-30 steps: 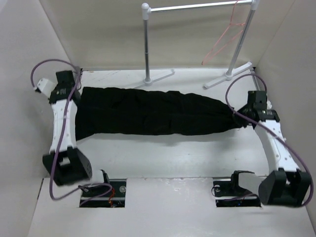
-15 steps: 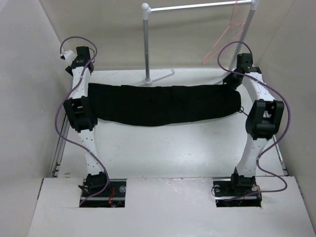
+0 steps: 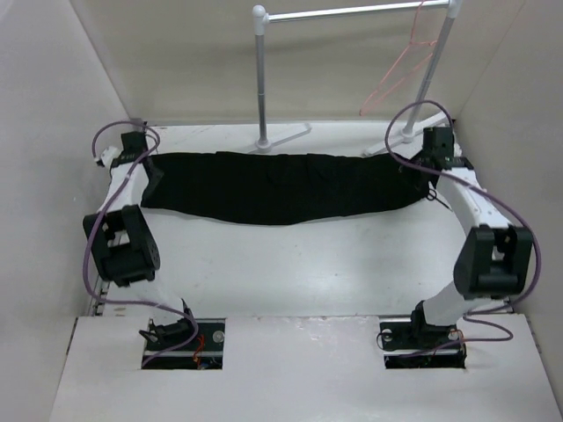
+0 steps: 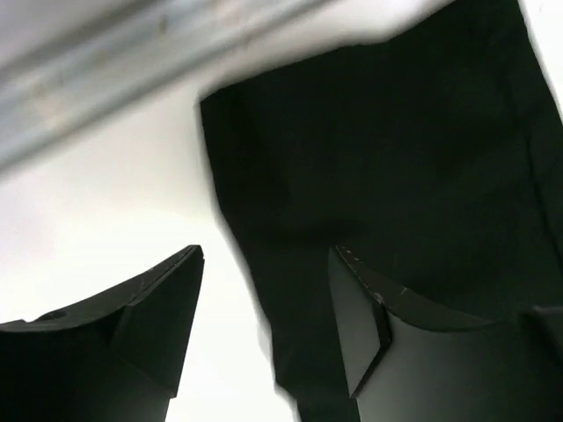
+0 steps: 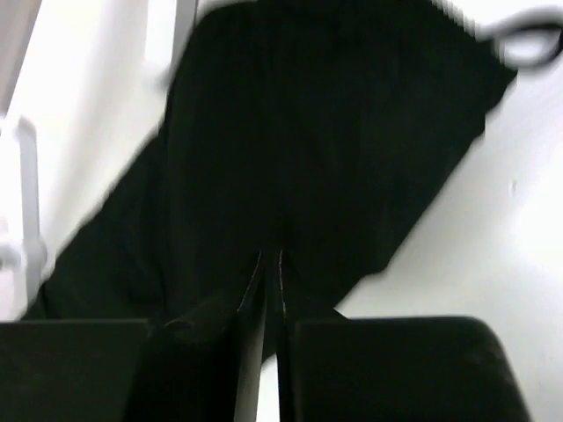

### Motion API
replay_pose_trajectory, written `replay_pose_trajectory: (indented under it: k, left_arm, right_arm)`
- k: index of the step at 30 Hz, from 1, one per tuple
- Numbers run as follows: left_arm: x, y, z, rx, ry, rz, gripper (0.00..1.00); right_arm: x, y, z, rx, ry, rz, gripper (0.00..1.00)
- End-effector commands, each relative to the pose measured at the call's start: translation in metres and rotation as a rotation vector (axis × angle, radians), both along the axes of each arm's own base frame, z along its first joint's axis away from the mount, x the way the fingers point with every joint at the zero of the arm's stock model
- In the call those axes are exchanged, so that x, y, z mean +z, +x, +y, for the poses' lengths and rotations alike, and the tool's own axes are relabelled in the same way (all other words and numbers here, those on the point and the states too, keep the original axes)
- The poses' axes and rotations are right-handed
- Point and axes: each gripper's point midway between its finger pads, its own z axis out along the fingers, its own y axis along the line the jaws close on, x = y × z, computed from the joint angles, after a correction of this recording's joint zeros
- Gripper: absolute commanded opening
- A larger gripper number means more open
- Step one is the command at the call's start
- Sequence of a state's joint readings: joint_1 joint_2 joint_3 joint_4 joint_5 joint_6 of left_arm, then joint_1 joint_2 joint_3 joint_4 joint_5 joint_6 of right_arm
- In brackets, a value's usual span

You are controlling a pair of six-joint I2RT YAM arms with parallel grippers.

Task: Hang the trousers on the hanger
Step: Fold the trousers at the center of the board.

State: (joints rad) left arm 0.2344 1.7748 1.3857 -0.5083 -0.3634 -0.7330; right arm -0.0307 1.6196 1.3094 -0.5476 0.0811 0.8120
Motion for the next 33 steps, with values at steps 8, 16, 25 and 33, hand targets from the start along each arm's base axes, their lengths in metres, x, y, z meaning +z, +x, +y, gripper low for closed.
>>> replay_pose_trajectory:
  k: [8,16,25,33]
  left_arm:
    - [-0.046,-0.005,-0.026,0.079,-0.321,-0.255,0.7]
    - [-0.073,0.006,-0.017,0.107,-0.314,-0.214,0.67]
    - [-0.081,0.011,0.004,0.157,-0.231,-0.185,0.1]
    - [-0.039,-0.058,0.018,0.212,-0.095,-0.102,0.03]
  right_arm:
    - [-0.046,-0.041,-0.03,-0.169,0.116,-0.026,0.62]
    - [-0.093,-0.017,-0.062,-0.242,0.121,0.043,0.64]
    - [-0.094,-0.009,-0.083,-0.318,0.137,0.045,0.08]
    - [-0.069,-0.072,-0.1,-0.433,0.085,0.009,0.0]
